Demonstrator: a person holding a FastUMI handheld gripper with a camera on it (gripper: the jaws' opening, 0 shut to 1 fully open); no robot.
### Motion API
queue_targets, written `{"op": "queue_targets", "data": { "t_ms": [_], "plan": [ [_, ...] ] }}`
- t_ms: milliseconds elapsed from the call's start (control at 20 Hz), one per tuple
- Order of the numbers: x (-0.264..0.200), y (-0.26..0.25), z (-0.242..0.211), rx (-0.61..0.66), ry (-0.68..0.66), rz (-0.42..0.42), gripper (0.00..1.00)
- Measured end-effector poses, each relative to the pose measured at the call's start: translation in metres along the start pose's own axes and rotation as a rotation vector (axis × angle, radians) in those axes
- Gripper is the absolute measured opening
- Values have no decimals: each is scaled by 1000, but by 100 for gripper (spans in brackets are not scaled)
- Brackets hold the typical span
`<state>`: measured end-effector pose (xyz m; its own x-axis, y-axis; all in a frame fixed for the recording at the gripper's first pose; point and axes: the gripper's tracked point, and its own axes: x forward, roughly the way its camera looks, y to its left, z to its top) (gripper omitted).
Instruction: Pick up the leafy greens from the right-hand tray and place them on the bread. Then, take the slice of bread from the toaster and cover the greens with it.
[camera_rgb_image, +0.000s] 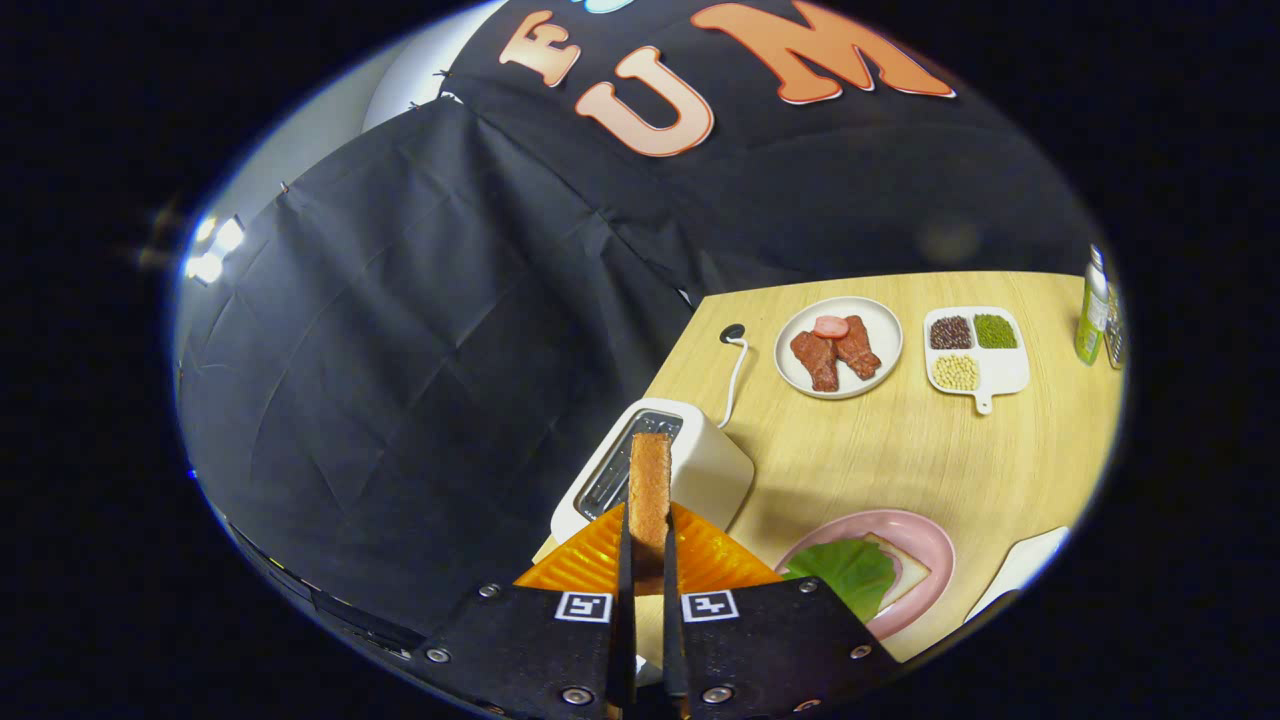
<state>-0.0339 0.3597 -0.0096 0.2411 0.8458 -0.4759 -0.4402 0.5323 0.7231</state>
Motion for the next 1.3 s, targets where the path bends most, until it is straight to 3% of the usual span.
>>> {"op": "queue_targets", "data": {
  "t_ms": [600,1300],
  "plan": [
    [-34,-83,-42,135,-10,-3,11],
    [-5,-123,-98,189,91,57,11]
  ]
}}
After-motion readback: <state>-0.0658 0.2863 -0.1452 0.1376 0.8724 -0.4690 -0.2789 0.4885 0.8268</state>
